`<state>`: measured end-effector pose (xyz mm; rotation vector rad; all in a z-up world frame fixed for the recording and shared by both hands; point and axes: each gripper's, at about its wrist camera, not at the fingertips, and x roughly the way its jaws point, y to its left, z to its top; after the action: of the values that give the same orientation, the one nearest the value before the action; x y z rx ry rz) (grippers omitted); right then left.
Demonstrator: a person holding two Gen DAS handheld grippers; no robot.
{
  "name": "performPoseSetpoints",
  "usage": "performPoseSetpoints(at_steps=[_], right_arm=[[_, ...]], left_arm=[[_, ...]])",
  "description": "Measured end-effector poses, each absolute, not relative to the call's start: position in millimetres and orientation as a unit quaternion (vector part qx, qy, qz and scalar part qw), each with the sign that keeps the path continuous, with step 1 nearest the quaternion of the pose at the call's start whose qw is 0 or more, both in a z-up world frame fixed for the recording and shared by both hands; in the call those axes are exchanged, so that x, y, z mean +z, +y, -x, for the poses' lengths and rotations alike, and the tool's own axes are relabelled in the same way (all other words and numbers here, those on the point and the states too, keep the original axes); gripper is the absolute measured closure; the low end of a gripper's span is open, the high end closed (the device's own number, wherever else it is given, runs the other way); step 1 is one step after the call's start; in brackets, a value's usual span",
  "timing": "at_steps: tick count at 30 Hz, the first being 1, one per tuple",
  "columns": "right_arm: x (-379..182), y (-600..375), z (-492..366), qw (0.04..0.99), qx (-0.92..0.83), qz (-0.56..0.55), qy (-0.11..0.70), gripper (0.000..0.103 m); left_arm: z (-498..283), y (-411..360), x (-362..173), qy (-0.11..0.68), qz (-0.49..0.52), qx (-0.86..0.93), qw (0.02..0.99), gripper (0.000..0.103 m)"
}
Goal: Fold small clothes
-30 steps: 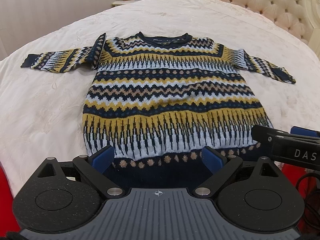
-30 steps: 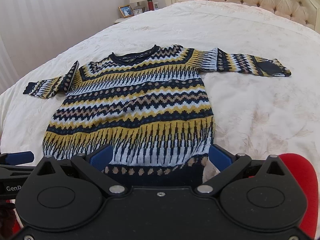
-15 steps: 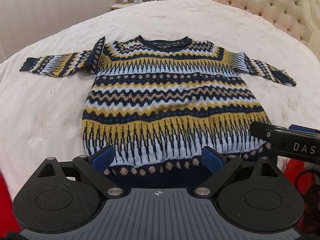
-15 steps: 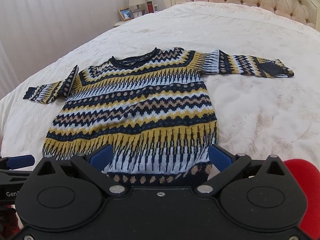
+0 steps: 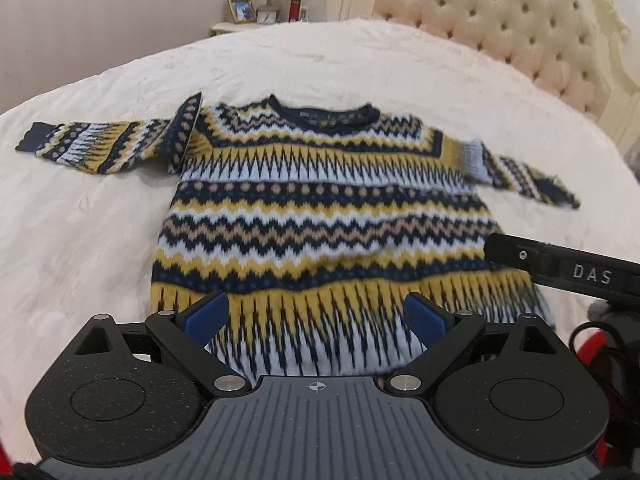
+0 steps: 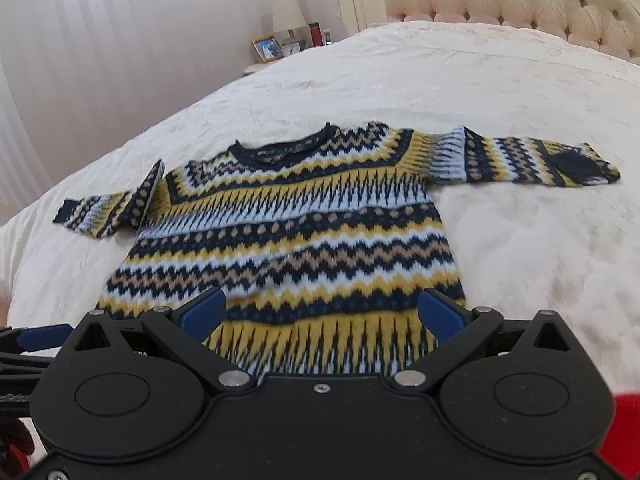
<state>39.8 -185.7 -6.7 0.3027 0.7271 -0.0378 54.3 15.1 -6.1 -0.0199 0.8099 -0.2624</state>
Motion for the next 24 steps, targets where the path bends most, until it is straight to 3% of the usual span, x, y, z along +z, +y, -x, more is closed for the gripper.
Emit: performPoseSetpoints(at_steps=[8, 10, 24], right_arm=[[-7, -190, -80, 0.934, 0.020, -0.158, 0.320, 0.001], [-8, -191, -89, 0.937, 0.023, -0.165, 0.309, 0.001], [7, -202, -168, 0.921, 0.064, -0.261, 0.283, 0.001]], left_arm=[[-89, 34, 6, 0.353, 0.032, -0.157, 0.922, 0.006], [-98, 37, 9, 0.347, 0.030, -0.160, 0.924, 0.000], [-166, 98, 37, 0.347, 0.055, -0.156, 0.923, 0.001]])
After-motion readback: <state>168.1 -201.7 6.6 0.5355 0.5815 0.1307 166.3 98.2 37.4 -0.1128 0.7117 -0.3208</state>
